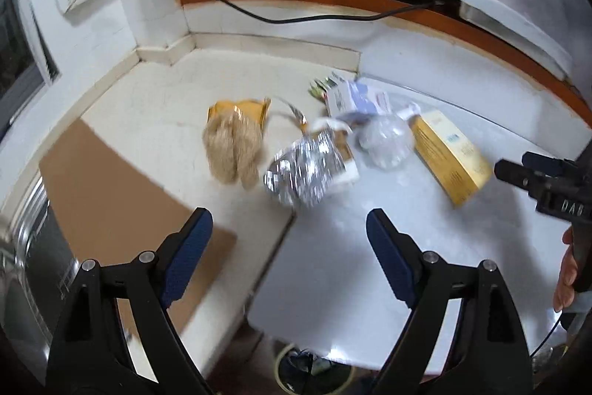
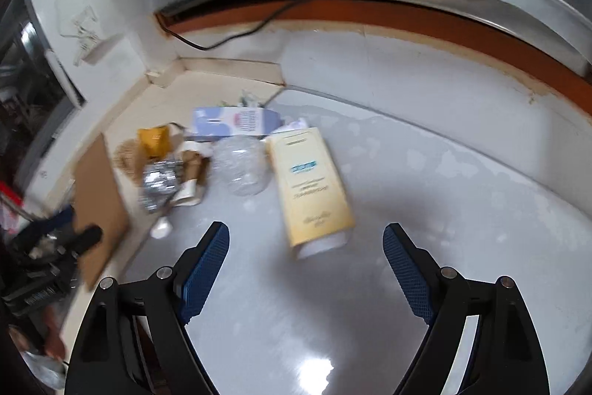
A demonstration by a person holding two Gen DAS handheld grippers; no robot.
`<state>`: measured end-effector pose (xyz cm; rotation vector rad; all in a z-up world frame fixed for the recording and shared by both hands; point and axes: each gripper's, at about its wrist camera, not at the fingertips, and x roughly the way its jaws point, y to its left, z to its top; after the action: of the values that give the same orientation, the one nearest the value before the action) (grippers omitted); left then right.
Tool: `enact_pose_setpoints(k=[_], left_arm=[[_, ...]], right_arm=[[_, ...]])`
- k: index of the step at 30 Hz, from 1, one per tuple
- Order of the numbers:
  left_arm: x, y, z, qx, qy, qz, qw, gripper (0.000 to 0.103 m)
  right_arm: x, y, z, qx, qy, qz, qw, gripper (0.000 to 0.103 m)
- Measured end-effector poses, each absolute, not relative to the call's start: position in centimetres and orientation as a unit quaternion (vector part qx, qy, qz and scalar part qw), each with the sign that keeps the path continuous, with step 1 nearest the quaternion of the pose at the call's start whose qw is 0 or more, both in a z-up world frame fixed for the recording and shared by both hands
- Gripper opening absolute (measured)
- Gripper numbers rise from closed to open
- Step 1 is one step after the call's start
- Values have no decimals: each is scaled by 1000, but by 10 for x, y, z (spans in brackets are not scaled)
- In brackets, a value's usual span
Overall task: Collect trash
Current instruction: 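Grasp the yellow Atomy toothpaste box with the right tool while the left tool grasps the silver foil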
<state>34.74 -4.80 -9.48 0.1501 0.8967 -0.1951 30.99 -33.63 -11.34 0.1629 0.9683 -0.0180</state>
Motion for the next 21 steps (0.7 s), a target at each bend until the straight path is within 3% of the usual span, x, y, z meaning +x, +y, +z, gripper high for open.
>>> enact_pose_setpoints(k=[3,7,21], left_arm=[[371,-56,-104,73,441,-92,890,81],[392,-67,-119,95,455,-83,881,71],[431,-77,-165,101,495,-57,861,71]], right_arm=[[329,-338,-129,68,473,-15,878,86],[347,-337,-147,65,483,-17,873,86],[368,-329,-175,60,498,-15,865,86]])
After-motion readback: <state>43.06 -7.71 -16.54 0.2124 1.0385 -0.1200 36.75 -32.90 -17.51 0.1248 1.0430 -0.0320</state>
